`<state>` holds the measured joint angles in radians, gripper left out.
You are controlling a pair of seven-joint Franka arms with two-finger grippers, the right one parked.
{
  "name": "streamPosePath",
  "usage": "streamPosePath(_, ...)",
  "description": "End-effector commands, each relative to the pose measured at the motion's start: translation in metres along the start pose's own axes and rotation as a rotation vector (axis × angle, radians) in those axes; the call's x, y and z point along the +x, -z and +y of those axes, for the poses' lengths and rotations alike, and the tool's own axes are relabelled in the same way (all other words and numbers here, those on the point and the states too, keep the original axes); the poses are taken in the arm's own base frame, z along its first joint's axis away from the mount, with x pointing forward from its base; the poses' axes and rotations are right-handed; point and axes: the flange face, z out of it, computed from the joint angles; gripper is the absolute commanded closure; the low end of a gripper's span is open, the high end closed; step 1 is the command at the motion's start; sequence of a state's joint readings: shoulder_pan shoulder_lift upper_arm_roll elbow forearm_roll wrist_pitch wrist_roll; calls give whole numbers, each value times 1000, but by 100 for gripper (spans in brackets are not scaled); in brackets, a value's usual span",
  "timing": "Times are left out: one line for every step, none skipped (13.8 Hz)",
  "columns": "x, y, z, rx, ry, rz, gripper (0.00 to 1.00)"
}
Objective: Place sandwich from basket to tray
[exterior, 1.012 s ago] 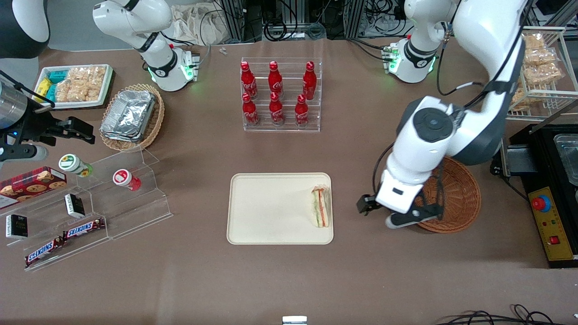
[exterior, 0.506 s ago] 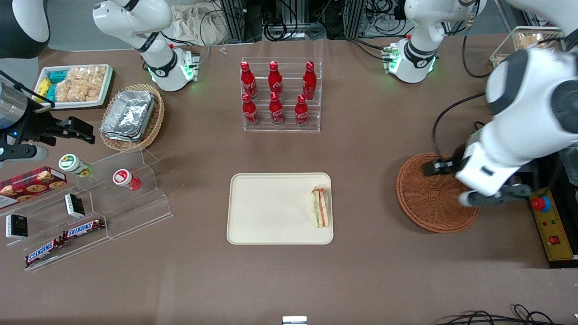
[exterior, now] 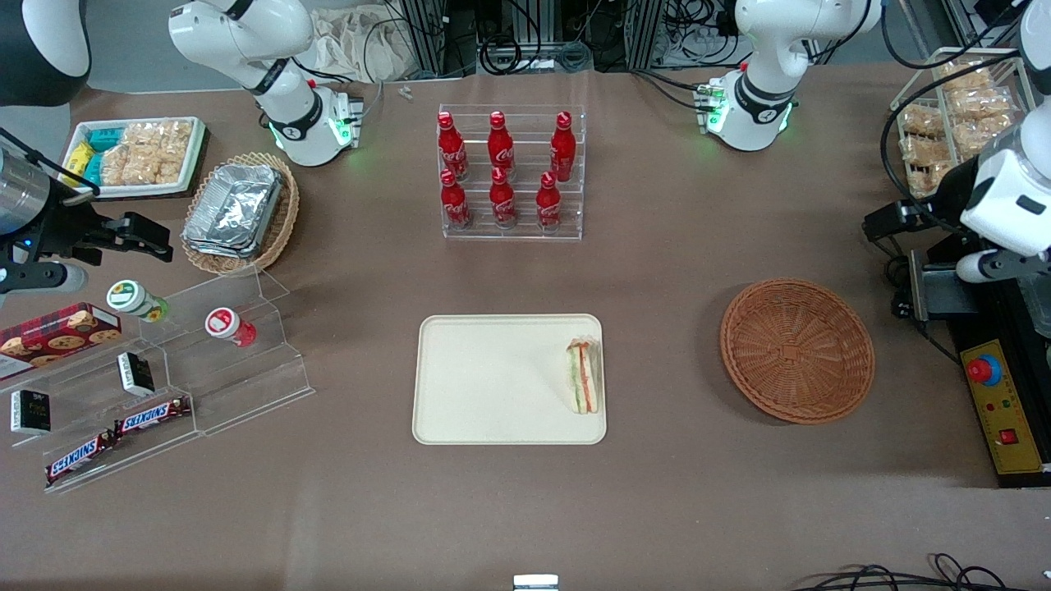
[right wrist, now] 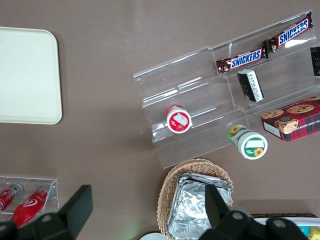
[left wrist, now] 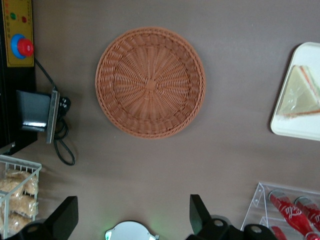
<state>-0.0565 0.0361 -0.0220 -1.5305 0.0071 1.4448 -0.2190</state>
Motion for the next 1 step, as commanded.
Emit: streamPosePath(-11,-2,0,6,-3,-25,0)
